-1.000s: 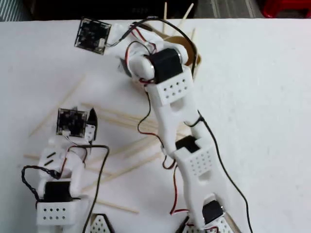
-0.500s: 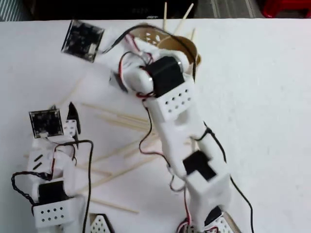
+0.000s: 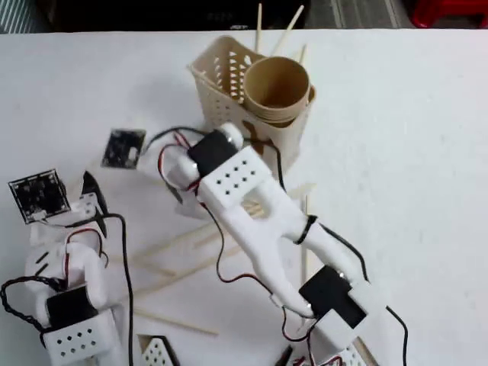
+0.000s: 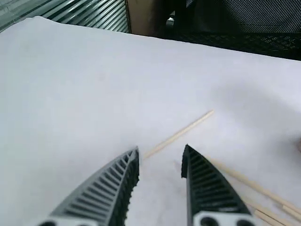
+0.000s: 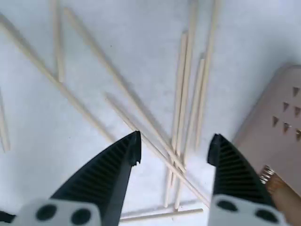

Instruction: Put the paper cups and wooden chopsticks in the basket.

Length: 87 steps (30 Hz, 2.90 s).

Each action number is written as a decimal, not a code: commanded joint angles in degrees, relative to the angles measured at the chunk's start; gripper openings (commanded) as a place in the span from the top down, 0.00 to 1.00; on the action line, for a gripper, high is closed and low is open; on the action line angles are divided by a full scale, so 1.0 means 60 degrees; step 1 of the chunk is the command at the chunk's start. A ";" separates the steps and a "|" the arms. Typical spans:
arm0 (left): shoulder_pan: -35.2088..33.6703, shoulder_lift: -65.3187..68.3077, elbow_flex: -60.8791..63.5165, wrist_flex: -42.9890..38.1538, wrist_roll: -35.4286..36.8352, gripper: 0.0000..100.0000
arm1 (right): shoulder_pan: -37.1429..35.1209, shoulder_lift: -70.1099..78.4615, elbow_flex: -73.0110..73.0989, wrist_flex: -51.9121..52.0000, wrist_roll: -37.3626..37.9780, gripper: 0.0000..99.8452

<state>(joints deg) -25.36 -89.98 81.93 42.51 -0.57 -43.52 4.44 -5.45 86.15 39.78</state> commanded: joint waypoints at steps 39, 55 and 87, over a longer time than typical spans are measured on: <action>-0.0037 -0.0139 -0.0190 0.0029 0.0073 0.84 | 0.0315 0.6938 -0.5509 0.1033 -0.0103 0.98; -0.0037 -0.0139 -0.0190 0.0029 0.0073 0.84 | 0.0300 0.4242 -0.6989 0.1912 -0.1626 0.98; -0.0022 -0.0139 -0.0103 0.0000 0.0073 0.84 | 0.2103 0.3509 -1.2440 -0.1868 -0.6432 0.98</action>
<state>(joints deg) -25.36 -89.98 81.93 42.59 -0.57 -33.05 29.23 -78.15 77.45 1.63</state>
